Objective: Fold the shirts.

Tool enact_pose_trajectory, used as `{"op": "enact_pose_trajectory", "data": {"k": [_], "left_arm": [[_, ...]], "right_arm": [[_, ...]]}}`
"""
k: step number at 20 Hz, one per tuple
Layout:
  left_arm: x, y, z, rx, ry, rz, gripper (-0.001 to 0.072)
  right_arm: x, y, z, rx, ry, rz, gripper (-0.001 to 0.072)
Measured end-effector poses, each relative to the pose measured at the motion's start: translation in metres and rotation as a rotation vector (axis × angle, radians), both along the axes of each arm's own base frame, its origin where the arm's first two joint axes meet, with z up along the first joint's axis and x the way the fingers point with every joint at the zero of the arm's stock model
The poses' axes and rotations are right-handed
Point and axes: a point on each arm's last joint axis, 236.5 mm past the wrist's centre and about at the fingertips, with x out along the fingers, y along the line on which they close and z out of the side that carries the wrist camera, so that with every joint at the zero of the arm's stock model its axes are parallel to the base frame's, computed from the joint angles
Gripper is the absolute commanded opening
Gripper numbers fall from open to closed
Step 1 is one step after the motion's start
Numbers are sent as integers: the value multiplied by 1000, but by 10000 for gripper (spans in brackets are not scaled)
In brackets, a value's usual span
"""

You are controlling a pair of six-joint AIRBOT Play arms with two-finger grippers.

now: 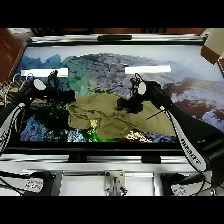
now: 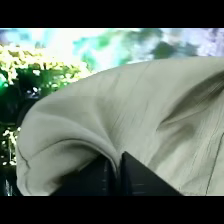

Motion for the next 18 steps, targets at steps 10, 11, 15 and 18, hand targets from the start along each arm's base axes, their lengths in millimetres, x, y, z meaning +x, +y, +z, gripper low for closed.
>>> {"op": "enact_pose_trajectory", "data": {"k": [10, 11, 15, 18], "left_arm": [[25, 3, 99, 24, -230, -69, 52], [32, 5, 135, 26, -310, -68, 53], [18, 9, 344, 31, -753, -59, 53], [-58, 9, 501, 22, -1105, -52, 53]], "right_arm": [[21, 4, 79, 16, -273, 130, 66], [29, 1, 111, 7, -372, 164, 66], [44, -21, 291, 4, -863, 184, 66], [9, -46, 440, 80, -1228, 108, 66]]}}
